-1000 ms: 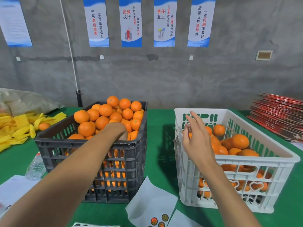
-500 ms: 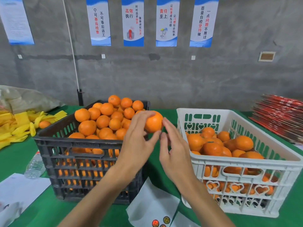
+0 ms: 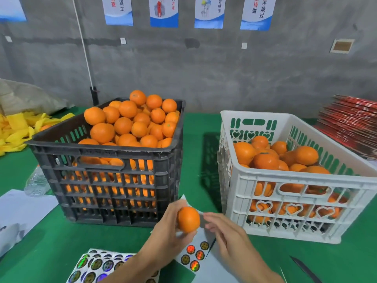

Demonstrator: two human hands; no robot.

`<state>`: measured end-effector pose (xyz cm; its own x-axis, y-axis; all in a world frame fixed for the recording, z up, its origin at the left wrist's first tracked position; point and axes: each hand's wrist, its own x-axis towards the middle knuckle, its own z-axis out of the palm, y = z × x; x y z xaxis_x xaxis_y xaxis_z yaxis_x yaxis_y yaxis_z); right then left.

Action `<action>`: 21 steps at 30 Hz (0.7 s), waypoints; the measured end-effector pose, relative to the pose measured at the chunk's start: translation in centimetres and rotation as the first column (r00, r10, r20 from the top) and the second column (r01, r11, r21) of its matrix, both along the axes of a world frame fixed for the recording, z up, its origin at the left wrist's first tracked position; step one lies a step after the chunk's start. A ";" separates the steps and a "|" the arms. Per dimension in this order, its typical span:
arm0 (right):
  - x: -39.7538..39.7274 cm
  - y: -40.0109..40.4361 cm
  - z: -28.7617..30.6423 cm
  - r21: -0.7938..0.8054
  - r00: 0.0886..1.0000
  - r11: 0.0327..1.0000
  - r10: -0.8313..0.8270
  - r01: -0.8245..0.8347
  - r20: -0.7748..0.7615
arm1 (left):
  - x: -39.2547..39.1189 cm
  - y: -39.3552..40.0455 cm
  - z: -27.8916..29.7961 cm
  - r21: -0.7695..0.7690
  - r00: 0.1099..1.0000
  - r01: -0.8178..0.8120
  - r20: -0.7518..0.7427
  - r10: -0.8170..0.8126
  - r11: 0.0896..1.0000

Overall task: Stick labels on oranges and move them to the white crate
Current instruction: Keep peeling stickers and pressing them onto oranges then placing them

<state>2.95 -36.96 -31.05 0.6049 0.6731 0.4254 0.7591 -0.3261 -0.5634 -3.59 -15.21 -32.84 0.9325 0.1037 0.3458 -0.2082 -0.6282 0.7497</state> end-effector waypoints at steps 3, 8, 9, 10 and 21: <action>0.3 -0.1 -2.0 -0.237 0.996 0.971 -0.042 0.021 -0.085 | 0.1 0.4 -1.8 -0.045 0.988 -0.061 -0.146 0.054 0.997; 0.5 0.0 -3.9 -0.282 0.996 0.959 -0.011 -0.014 -0.088 | -0.3 -0.8 -2.0 0.217 1.000 -0.007 -0.009 0.010 0.976; 0.6 0.2 -4.1 -0.256 0.995 0.967 -0.026 0.001 -0.094 | -0.4 -0.9 -1.9 0.260 1.000 -0.011 0.013 0.008 0.966; 0.6 0.3 -4.1 -0.232 0.995 0.973 -0.034 0.011 -0.097 | -0.4 -0.9 -1.8 0.294 0.999 -0.019 0.033 0.010 0.956; 0.5 1.3 -3.3 -0.002 0.914 0.988 -0.146 0.157 -0.379 | -0.3 -0.8 -1.8 0.351 0.999 0.032 -0.018 -0.027 0.936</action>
